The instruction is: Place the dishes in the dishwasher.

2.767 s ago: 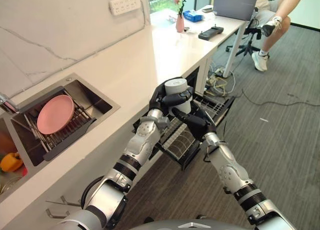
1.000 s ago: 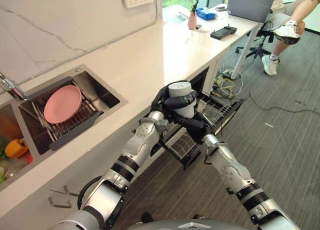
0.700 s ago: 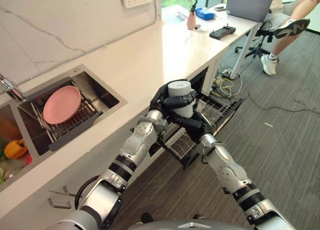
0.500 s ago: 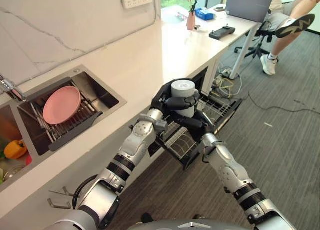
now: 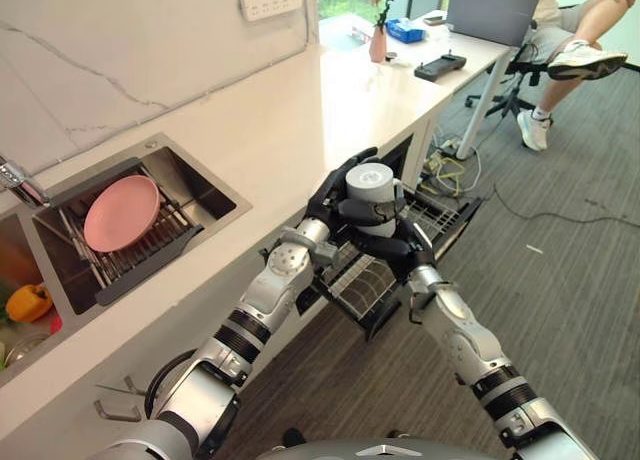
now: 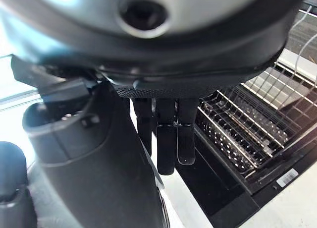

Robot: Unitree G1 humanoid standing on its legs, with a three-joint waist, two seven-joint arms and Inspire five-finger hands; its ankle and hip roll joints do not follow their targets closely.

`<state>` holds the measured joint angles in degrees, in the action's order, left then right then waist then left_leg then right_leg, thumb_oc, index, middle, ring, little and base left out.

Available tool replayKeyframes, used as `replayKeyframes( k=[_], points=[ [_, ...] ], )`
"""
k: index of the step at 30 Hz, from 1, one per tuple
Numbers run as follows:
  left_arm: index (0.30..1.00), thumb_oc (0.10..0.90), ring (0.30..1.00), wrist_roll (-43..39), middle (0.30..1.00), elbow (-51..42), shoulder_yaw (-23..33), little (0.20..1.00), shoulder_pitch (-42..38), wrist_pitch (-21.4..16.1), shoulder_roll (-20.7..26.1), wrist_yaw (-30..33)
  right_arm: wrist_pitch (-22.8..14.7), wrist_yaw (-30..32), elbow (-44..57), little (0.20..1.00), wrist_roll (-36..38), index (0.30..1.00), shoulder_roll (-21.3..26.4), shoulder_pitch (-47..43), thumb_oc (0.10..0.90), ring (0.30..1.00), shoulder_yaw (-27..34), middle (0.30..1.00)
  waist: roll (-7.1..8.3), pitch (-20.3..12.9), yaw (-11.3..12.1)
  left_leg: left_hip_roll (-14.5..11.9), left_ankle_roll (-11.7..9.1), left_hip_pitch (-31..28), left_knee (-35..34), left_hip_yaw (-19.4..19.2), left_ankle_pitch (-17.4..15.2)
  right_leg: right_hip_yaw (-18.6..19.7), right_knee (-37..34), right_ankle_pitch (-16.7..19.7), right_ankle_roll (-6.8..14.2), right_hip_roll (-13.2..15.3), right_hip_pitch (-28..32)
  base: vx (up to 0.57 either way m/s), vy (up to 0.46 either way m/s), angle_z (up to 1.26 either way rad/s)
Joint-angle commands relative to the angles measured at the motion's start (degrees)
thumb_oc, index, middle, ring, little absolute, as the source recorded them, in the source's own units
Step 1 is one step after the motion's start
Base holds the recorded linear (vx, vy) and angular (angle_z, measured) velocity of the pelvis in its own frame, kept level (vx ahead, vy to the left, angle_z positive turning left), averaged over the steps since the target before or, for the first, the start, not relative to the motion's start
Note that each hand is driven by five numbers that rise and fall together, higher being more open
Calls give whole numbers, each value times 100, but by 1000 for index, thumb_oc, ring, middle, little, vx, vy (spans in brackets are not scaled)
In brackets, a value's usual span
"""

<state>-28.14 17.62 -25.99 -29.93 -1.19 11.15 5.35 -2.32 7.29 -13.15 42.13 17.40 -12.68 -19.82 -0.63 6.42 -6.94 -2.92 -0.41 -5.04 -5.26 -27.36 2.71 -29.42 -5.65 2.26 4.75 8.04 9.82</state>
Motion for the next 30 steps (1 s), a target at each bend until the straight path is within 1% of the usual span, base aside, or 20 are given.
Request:
replayKeyframes(
  k=[1,4,5,6,7,10,11,14,17,19,23,25,27,28,30],
  points=[
    [900,800,900,283,900,-249,-77,900,-536,-694,-30,-53,-759,-81,809,300,-534,300,-112,-571,400,300,524,300,41,-332,32,-373,-449,-791,66,-474,-279,-132,79,-267,246,132,-83,0,0,0],
    [900,800,900,289,900,-345,-40,900,-496,-763,11,-24,-826,70,789,300,-893,300,-59,-566,400,300,638,300,42,-327,31,-373,-445,-793,67,-456,-286,-134,81,-273,249,130,-67,0,0,0],
    [900,800,900,289,900,-349,-41,900,-493,-762,12,-23,-825,76,792,300,-905,300,-63,-564,400,300,637,300,42,-327,31,-373,-445,-794,67,-455,-286,-135,81,-273,249,130,-65,0,0,0],
    [900,800,900,271,900,-408,9,900,-454,-811,46,11,-878,201,778,300,-1181,300,-6,-556,400,300,740,300,39,-321,34,-372,-439,-791,67,-441,-291,-138,83,-275,252,132,-64,0,0,0],
    [900,800,900,270,900,-410,8,900,-453,-810,46,12,-877,206,780,300,-1188,300,-8,-554,400,300,740,300,40,-321,35,-373,-438,-791,67,-441,-291,-138,83,-275,252,132,-63,0,0,0],
    [900,800,900,299,900,-614,200,900,-313,-963,188,121,-1008,540,736,300,-1655,300,46,-456,400,300,1039,300,27,-316,41,-371,-433,-798,68,-424,-296,-143,84,-287,249,129,-46,0,0,0],
    [900,800,900,301,900,-626,199,900,-304,-959,190,123,-1006,550,744,300,-1669,300,41,-450,400,300,1037,300,28,-317,40,-371,-433,-800,68,-423,-297,-144,85,-287,249,129,-44,0,0,0],
    [900,800,900,357,900,-856,405,900,-158,-1077,328,227,-1081,772,718,300,-2064,300,146,-293,400,300,1264,300,27,-315,45,-369,-429,-804,67,-409,-297,-141,85,-302,248,125,-38,0,0,0],
    [900,800,900,380,900,-1152,724,900,-18,-1281,494,373,-1148,918,589,300,-2216,300,237,-22,400,300,1532,300,30,-299,43,-369,-431,-806,67,-394,-295,-135,83,-311,251,116,-22,0,0,0],
    [900,800,900,383,900,-1169,726,900,-1,-1274,497,375,-1148,917,593,300,-2218,300,236,-13,400,300,1529,300,30,-304,42,-370,-432,-808,67,-394,-296,-134,83,-311,251,116,-21,0,0,0],
    [900,800,900,472,900,-1704,1261,900,190,-1485,763,473,-1126,980,347,300,-2449,300,377,489,400,300,1860,300,27,-279,13,-369,-440,-807,61,-354,-298,-119,83,-320,260,112,-22,0,0,0],
    [900,800,900,481,900,-1819,1358,900,269,-1497,798,470,-1110,966,317,300,-2470,300,389,566,400,300,1898,300,24,-286,7,-369,-443,-810,60,-350,-299,-114,83,-321,262,114,-22,0,0,0],
    [900,800,900,425,900,-2141,1662,900,493,-1573,896,394,-1083,937,150,300,-2513,300,404,771,400,300,2103,300,26,-269,24,-377,-456,-810,59,-322,-295,-119,81,-334,259,112,-15,0,0,0],
    [900,800,900,420,900,-2165,1670,900,517,-1564,900,386,-1085,932,149,300,-2512,300,404,777,400,300,2101,300,27,-274,21,-378,-457,-811,59,-321,-295,-120,80,-335,258,111,-13,0,0,0],
    [900,800,900,205,900,-2388,1866,900,817,-1569,919,232,-1041,954,-40,300,-2536,300,398,885,400,300,2249,300,33,-261,55,-389,-475,-800,59,-291,-283,-130,78,-360,247,99,8,0,0,0]
  ],
)
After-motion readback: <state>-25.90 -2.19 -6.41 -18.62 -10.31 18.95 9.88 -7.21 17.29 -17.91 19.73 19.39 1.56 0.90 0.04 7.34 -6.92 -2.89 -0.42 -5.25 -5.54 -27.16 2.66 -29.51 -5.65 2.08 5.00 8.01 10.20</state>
